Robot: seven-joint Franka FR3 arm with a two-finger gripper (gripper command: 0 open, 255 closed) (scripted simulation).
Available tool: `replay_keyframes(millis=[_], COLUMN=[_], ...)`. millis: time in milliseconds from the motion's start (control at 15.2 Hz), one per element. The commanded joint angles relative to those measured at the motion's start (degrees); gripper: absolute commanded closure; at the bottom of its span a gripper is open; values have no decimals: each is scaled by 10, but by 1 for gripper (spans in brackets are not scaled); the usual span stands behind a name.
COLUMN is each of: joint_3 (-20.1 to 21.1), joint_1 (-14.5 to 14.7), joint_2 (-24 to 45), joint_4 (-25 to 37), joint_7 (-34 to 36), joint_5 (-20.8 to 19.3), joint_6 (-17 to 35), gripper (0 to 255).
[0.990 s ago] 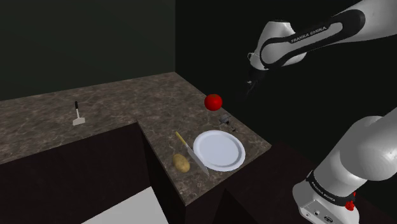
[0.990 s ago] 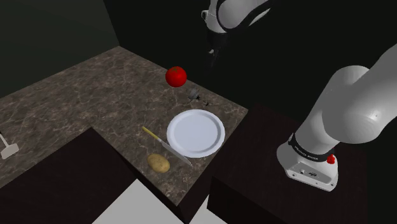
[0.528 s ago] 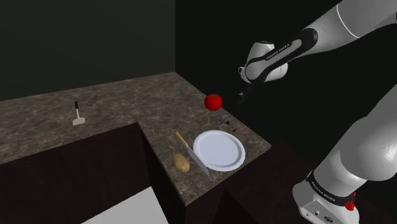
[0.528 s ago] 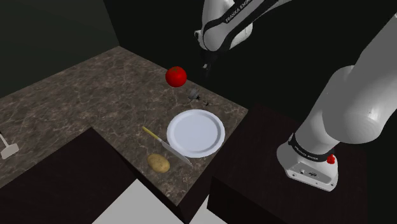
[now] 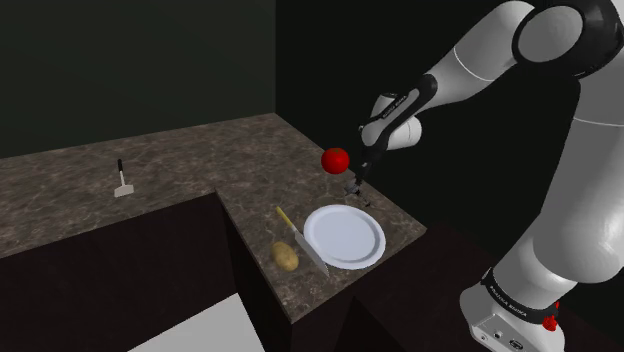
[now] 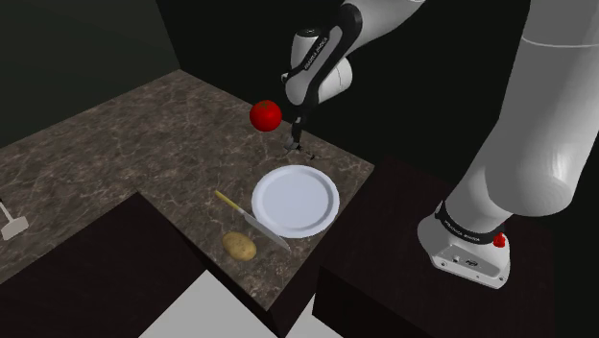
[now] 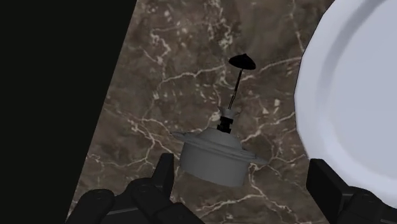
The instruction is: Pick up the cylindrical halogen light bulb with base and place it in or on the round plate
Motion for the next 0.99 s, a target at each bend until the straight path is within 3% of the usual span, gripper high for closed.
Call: replay_keyframes(millis=[0, 528, 924], joint_3=[10, 28, 28], joint_1=[-13, -27, -27], joint_2=[46, 108, 108], joint_4=[29, 49, 49], joint_7=[-25, -39, -39], joint_5=[14, 32, 32], joint_6=[15, 58, 57], gripper=[0, 0, 0])
